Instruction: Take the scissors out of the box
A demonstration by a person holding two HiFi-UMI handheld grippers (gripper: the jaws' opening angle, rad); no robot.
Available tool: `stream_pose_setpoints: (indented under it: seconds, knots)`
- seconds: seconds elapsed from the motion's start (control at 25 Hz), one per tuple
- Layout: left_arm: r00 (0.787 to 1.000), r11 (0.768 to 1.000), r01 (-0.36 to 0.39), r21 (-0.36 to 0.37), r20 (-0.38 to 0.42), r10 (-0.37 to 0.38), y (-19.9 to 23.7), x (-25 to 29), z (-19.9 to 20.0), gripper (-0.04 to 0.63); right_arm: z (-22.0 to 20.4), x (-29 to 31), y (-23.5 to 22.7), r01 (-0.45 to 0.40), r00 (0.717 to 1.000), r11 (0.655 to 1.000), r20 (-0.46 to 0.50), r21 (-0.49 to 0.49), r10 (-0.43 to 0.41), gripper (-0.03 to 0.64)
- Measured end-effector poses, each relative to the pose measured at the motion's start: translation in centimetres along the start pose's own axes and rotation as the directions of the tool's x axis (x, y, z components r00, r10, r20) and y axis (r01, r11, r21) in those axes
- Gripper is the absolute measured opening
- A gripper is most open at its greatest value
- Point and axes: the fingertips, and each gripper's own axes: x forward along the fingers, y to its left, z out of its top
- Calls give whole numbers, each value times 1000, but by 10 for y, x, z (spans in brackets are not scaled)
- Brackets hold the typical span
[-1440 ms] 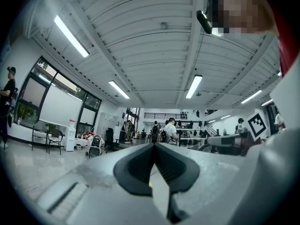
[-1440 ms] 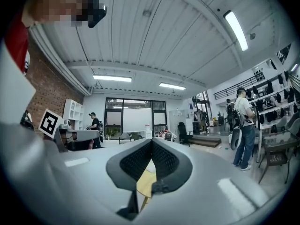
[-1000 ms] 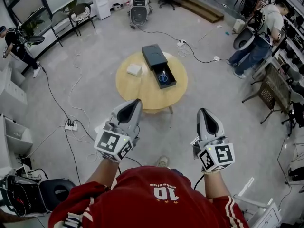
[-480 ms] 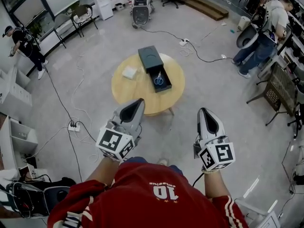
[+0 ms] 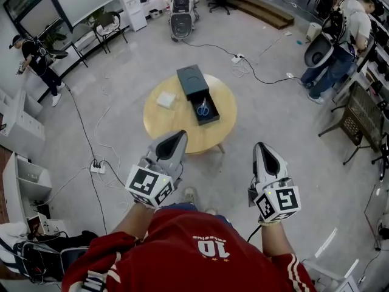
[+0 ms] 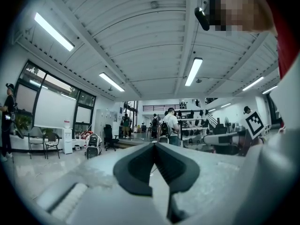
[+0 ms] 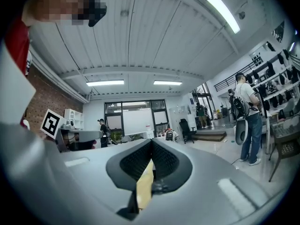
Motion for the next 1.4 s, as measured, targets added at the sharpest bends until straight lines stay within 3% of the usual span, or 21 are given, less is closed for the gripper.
stream_pose_setpoints:
  seconds: [0.88,1.4]
  knots:
    - [998,997,44,-70,58,-40,120,93,-1,3,20,146,0,11,999,996,-30,-90,-14,-11]
    - [995,993,82,-82,69,-76,157,133,-1,3,26,193,-7,40,999,994,-26,-106,-43,-11]
